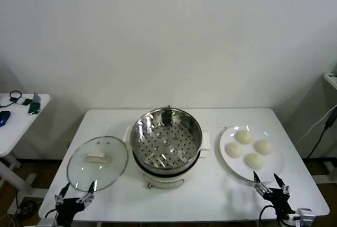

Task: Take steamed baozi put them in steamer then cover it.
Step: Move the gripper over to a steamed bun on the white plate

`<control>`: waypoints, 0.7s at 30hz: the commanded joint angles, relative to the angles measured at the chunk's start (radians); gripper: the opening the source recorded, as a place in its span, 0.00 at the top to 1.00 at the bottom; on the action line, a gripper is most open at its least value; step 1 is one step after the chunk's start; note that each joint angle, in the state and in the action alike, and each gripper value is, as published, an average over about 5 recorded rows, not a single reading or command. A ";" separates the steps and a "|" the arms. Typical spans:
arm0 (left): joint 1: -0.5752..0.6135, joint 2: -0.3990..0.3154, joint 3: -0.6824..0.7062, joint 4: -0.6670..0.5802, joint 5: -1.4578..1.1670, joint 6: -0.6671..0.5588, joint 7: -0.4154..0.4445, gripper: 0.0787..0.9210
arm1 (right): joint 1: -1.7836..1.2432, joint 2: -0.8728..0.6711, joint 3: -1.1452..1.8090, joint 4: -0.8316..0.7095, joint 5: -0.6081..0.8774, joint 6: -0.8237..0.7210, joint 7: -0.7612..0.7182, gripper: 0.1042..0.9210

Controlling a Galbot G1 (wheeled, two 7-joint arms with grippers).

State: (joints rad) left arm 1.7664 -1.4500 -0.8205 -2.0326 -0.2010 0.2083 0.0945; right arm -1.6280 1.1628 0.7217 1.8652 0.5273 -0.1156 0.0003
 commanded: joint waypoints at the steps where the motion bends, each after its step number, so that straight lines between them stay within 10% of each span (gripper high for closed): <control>1: 0.001 0.006 0.003 -0.013 0.002 0.001 0.001 0.12 | 0.254 -0.159 -0.021 -0.056 -0.038 -0.164 0.018 0.12; 12: 0.029 0.009 0.004 -0.041 -0.002 -0.016 -0.001 0.12 | 1.012 -0.549 -0.621 -0.448 -0.107 -0.262 -0.256 0.12; 21: 0.045 0.005 0.006 -0.059 0.000 -0.021 0.001 0.12 | 1.718 -0.674 -1.451 -0.727 -0.408 -0.048 -0.880 0.12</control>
State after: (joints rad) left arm 1.7991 -1.4458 -0.8144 -2.0800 -0.2017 0.1903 0.0950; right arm -0.5985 0.6713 -0.0322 1.4238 0.3417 -0.2824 -0.4056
